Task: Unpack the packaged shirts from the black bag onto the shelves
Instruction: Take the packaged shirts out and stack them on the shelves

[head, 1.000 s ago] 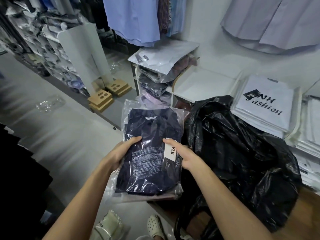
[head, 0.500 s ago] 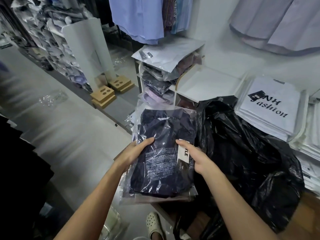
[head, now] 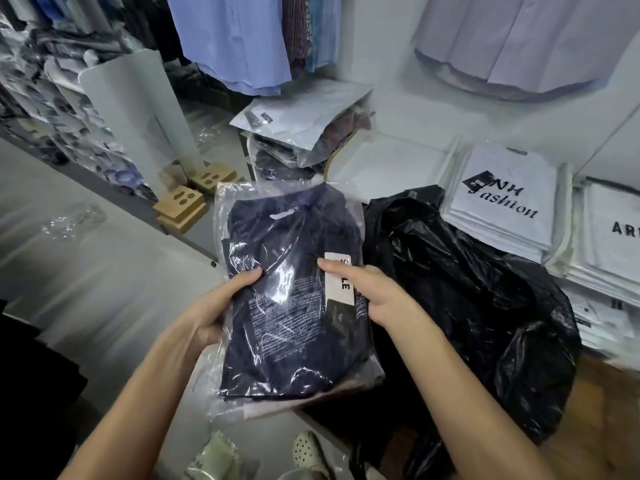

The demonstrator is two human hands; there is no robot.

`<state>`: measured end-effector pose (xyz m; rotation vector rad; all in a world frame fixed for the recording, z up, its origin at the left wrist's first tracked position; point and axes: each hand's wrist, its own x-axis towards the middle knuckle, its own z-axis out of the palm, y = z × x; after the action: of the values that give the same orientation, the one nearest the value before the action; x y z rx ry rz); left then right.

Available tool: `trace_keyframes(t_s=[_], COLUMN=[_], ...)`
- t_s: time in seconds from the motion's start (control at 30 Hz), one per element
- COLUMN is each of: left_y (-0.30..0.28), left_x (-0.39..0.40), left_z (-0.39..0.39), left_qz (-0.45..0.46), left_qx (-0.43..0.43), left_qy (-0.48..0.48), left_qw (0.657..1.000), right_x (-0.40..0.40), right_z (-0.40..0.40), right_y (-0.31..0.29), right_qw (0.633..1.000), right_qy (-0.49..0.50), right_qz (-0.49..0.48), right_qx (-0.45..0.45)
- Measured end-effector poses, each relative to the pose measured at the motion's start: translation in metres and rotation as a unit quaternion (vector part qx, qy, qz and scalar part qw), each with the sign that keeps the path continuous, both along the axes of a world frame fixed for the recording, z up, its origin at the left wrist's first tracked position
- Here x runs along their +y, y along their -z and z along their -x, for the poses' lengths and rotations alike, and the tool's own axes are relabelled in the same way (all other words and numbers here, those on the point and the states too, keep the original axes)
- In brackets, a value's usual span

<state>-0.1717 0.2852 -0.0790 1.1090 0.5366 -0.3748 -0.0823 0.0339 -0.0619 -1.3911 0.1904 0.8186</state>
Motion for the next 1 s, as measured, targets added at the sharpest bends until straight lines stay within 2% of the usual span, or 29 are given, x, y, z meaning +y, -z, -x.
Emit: trace_keyframes(t_s=[0.17,0.3,0.47,0.57,0.73,0.83,0.9,0.93,1.0], left_y=[-0.060,-0.062,-0.018,0.017,0.080,0.100,0.096,0.094,0.101], left_x=[-0.034,-0.101,-0.197,-0.244,-0.280,-0.290,-0.295,-0.296,-0.292], left_z=[-0.027,-0.047,-0.068,-0.072,-0.074,-0.077,-0.078,-0.078,-0.084], left_qz=[0.018,0.023,-0.039,-0.075,-0.115,-0.304,-0.366,-0.367,-0.319], left_qx=[-0.111,-0.119,-0.084,-0.051,0.015,0.060,0.052,0.045,0.028], left_qy=[0.061,0.109,0.221,0.278,0.304,0.271,0.262,0.258,0.219], left_qw=[0.992,0.987,0.971,0.956,0.946,0.911,0.892,0.892,0.922], right_x=[-0.043,-0.106,-0.203,-0.248,-0.277,-0.280,-0.281,-0.280,-0.278], right_z=[-0.005,0.004,0.028,0.045,0.064,0.061,0.054,0.052,0.048], right_y=[-0.071,-0.084,-0.045,-0.002,0.071,0.094,0.098,0.097,0.093], right_qw=[0.994,0.989,0.981,0.972,0.954,0.952,0.953,0.954,0.958], right_qy=[0.024,0.081,0.165,0.223,0.266,0.266,0.266,0.264,0.258], right_qz=[-0.018,0.016,0.068,0.072,0.057,0.060,0.057,0.058,0.056], right_qx=[-0.102,-0.123,-0.070,0.006,0.128,0.141,0.136,0.132,0.115])
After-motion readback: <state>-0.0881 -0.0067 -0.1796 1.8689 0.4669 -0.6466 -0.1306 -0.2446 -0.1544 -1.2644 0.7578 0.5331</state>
